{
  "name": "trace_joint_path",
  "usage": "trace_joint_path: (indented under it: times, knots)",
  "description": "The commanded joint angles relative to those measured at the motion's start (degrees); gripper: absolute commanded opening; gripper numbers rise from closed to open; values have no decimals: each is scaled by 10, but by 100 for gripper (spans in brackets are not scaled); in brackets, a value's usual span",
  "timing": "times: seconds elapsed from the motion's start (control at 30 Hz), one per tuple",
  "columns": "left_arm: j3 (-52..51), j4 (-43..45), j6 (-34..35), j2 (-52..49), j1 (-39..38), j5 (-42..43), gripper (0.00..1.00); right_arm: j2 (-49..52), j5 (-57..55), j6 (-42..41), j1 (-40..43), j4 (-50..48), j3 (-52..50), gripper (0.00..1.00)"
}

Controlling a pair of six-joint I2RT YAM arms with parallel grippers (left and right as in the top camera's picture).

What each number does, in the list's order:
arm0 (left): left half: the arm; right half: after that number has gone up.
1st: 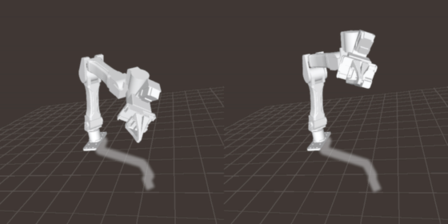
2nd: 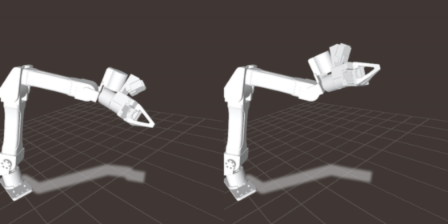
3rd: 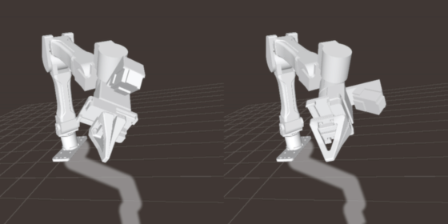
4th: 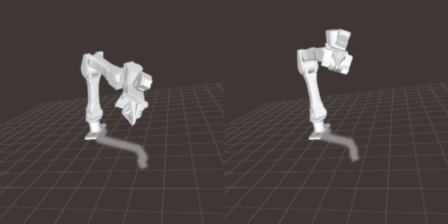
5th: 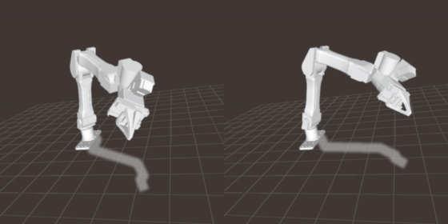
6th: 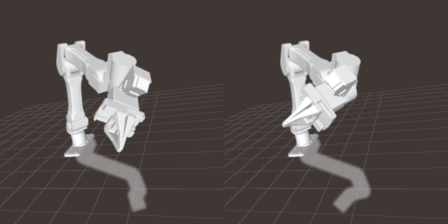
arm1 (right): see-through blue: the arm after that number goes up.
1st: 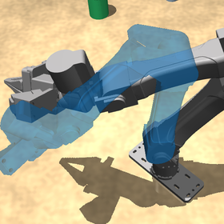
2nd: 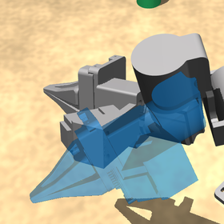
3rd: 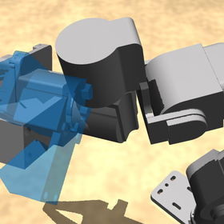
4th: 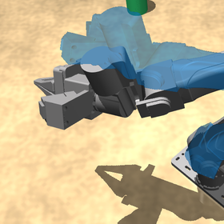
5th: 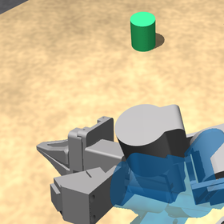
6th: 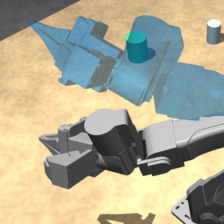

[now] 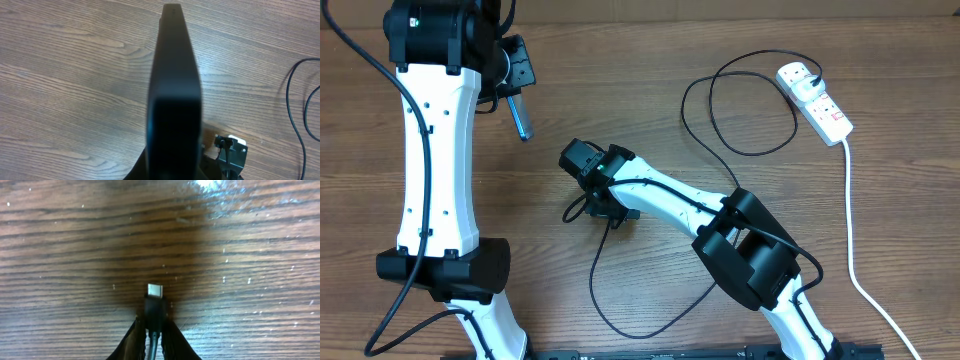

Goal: Plug charger to phone and switch on socket
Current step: 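Lower the right gripper and grasp the black cable's USB-C plug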

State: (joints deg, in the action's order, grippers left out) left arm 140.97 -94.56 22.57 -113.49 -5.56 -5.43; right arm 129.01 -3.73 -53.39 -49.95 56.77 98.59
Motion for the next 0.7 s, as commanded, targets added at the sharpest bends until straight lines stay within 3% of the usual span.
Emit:
trace_joint_path:
  times: [0.0, 0.5, 0.67]
  knots:
    - [4, 3, 6, 3, 4, -9, 4, 21, 24, -2, -1, 2, -1, 12]
    - [4, 3, 6, 3, 4, -7, 4, 20, 19, -2, 15, 4, 0, 4]
    - [4, 17, -3, 3, 4, 46, 4, -10, 50, 44, 39, 38, 40, 4]
